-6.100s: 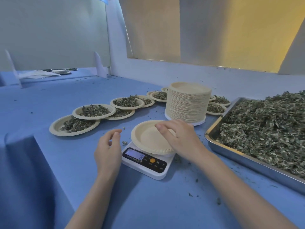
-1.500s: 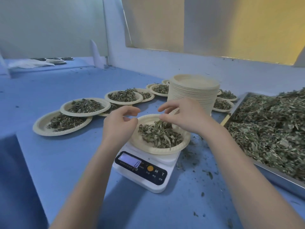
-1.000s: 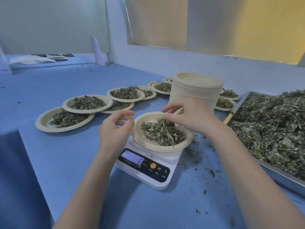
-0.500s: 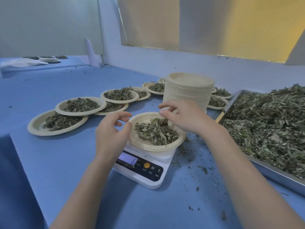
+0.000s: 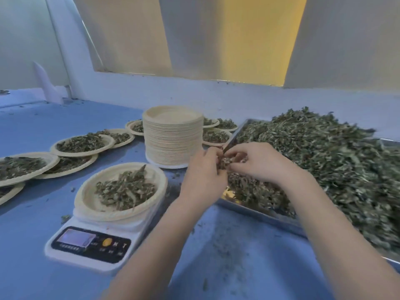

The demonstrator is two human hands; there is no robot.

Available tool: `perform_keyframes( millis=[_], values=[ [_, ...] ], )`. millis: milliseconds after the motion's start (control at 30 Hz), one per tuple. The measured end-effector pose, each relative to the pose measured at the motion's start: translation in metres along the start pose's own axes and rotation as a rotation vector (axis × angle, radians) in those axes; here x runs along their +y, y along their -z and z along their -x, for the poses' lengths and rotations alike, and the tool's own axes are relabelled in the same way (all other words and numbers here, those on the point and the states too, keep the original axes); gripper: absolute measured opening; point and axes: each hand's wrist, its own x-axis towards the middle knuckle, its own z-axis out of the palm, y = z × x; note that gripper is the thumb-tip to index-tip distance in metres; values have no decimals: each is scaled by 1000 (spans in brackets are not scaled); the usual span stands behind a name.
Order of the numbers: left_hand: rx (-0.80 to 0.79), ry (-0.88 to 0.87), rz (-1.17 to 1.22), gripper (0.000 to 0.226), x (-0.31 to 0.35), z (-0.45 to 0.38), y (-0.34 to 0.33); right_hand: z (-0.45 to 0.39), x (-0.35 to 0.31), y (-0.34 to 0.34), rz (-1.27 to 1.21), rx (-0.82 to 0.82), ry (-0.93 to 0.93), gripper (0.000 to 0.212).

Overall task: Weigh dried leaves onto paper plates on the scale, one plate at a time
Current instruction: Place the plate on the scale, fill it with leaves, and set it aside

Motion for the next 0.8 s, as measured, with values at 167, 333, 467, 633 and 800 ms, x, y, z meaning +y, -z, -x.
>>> perform_keyframes(
  millis=[167, 333, 467, 633, 800],
  values=[
    [-294, 83, -239, 35, 1, -10, -39, 4, 47, 3, 227, -293, -117, 67],
    [-240, 126, -196, 42, -9, -13, -36, -18, 48, -27, 229, -274, -65, 83],
    [-210, 117, -181, 39, -10, -10, -36, -30, 39, -45, 336, -187, -36, 52],
    [-186, 141, -86, 45, -11, -13, -34, -25, 35, -32, 145, 27, -38, 21],
    [-156, 209, 147, 51, -2, -18, -10, -17, 24, -20, -234, 178, -101, 15]
  ],
)
